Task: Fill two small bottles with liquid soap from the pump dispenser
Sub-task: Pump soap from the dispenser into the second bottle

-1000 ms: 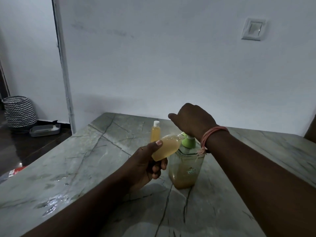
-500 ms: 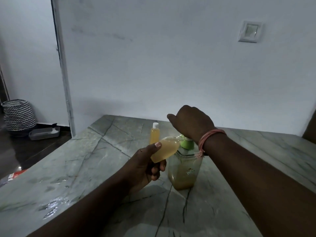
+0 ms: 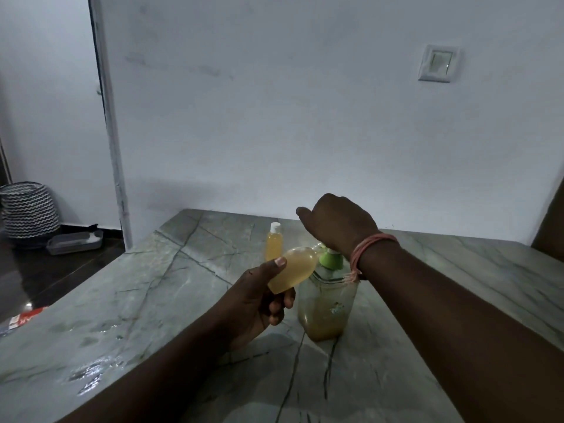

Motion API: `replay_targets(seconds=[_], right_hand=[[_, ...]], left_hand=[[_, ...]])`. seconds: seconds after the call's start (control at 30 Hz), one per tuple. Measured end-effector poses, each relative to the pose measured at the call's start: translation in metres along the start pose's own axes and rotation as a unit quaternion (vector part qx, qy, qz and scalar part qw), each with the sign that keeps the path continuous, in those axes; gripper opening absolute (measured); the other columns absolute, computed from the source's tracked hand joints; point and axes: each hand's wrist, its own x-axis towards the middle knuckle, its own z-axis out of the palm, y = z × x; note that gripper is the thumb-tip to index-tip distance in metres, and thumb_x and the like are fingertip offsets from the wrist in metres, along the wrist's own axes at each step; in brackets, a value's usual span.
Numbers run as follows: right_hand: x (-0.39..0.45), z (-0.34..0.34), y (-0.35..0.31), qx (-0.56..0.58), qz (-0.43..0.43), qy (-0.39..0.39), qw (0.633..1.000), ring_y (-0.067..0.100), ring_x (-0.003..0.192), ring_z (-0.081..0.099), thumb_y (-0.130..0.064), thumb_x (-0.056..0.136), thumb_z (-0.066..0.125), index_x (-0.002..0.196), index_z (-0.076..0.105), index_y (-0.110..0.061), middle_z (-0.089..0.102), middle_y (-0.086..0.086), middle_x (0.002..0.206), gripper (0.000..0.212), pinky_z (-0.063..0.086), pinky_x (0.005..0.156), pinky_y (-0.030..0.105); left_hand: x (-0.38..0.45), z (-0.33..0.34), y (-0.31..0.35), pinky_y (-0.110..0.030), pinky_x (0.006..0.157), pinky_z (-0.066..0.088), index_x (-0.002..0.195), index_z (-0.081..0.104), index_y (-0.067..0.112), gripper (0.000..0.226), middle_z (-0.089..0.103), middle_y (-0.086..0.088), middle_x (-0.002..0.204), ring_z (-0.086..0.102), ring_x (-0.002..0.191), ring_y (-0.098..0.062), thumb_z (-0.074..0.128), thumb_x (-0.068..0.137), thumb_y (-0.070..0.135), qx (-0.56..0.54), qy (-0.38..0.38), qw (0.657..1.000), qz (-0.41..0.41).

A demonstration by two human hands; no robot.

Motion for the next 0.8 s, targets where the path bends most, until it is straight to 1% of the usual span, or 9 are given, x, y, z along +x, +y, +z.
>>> replay_targets(seconds=[0.1, 0.17, 0.27, 0.33, 0.47, 0.6, 0.67, 0.73, 0.8], right_hand=[[0.005, -0.004, -0.004, -0.024, -0.010, -0.027, 0.999, 0.023, 0.071, 0.054, -0.049, 0.093, 0.046, 0.068, 0.048, -0.018, 0.051, 0.000, 0.071, 0.039, 0.040, 0.065, 0.032], [0.009, -0.005, -0.003, -0.032, -0.020, -0.035, 0.999, 0.024, 0.074, 0.057, -0.051, 0.091, 0.049, 0.068, 0.047, -0.019, 0.051, 0.000, 0.071, 0.040, 0.042, 0.066, 0.032], [0.006, 0.001, 0.001, 0.022, 0.006, 0.009, 1.000, 0.027, 0.071, 0.055, -0.050, 0.093, 0.046, 0.064, 0.046, -0.017, 0.051, 0.002, 0.067, 0.044, 0.040, 0.065, 0.031], [0.004, 0.004, 0.001, 0.031, 0.014, 0.024, 0.999, 0.027, 0.069, 0.053, -0.049, 0.094, 0.044, 0.063, 0.047, -0.015, 0.051, 0.002, 0.066, 0.046, 0.039, 0.065, 0.032], [0.004, 0.003, 0.001, -0.005, 0.010, -0.001, 1.000, 0.026, 0.073, 0.052, -0.049, 0.095, 0.045, 0.066, 0.046, -0.018, 0.050, 0.001, 0.070, 0.042, 0.038, 0.067, 0.032], [0.009, -0.004, -0.004, -0.055, -0.007, -0.065, 0.996, 0.022, 0.072, 0.055, -0.047, 0.092, 0.050, 0.069, 0.046, -0.020, 0.050, -0.001, 0.071, 0.036, 0.041, 0.065, 0.031], [0.010, -0.002, -0.001, -0.041, -0.018, -0.040, 0.998, 0.025, 0.075, 0.056, -0.049, 0.092, 0.050, 0.067, 0.044, -0.020, 0.049, 0.000, 0.070, 0.038, 0.042, 0.066, 0.032], [0.007, 0.006, 0.003, 0.026, -0.002, 0.011, 1.000, 0.029, 0.072, 0.055, -0.050, 0.093, 0.046, 0.063, 0.044, -0.017, 0.049, 0.002, 0.066, 0.044, 0.041, 0.065, 0.032], [0.005, 0.009, 0.004, 0.065, 0.015, 0.036, 0.997, 0.031, 0.071, 0.055, -0.050, 0.093, 0.044, 0.061, 0.044, -0.016, 0.049, 0.004, 0.064, 0.047, 0.040, 0.066, 0.032]], left_hand=[[-0.003, 0.000, 0.001, -0.021, 0.043, 0.038, 0.131, 0.050, 0.006, 0.059, 0.056, -0.011, 0.067, 0.043, 0.047, -0.010, 0.059, 0.086, 0.043, 0.007, -0.002, 1.000, 0.004], [-0.003, -0.001, 0.000, -0.021, 0.044, 0.038, 0.130, 0.051, 0.007, 0.057, 0.056, -0.010, 0.067, 0.043, 0.048, -0.010, 0.058, 0.086, 0.043, 0.007, -0.003, 1.000, 0.005], [0.000, -0.001, 0.000, -0.021, 0.043, 0.039, 0.130, 0.051, 0.006, 0.058, 0.056, -0.010, 0.066, 0.043, 0.046, -0.009, 0.058, 0.086, 0.043, 0.004, -0.007, 1.000, 0.001], [0.002, -0.001, -0.002, -0.020, 0.042, 0.039, 0.130, 0.050, 0.005, 0.058, 0.056, -0.010, 0.066, 0.043, 0.046, -0.009, 0.058, 0.086, 0.042, 0.000, -0.005, 1.000, 0.001], [0.004, -0.002, -0.002, -0.020, 0.042, 0.038, 0.131, 0.050, 0.004, 0.059, 0.056, -0.011, 0.067, 0.043, 0.046, -0.009, 0.059, 0.086, 0.042, -0.003, -0.005, 1.000, -0.002], [-0.002, 0.003, -0.001, -0.020, 0.041, 0.038, 0.128, 0.051, 0.006, 0.057, 0.055, -0.011, 0.066, 0.043, 0.044, -0.009, 0.058, 0.084, 0.041, -0.013, -0.004, 1.000, -0.004], [-0.001, 0.000, -0.002, -0.020, 0.041, 0.039, 0.130, 0.049, 0.005, 0.058, 0.055, -0.011, 0.066, 0.043, 0.045, -0.009, 0.058, 0.085, 0.041, -0.013, -0.005, 1.000, -0.006], [0.001, -0.001, -0.001, -0.020, 0.042, 0.039, 0.131, 0.049, 0.005, 0.059, 0.056, -0.010, 0.066, 0.043, 0.045, -0.009, 0.058, 0.086, 0.041, -0.006, -0.003, 1.000, -0.006], [0.001, -0.001, -0.002, -0.020, 0.042, 0.039, 0.132, 0.049, 0.004, 0.059, 0.056, -0.010, 0.067, 0.043, 0.045, -0.009, 0.057, 0.087, 0.042, -0.004, -0.002, 1.000, -0.002]])
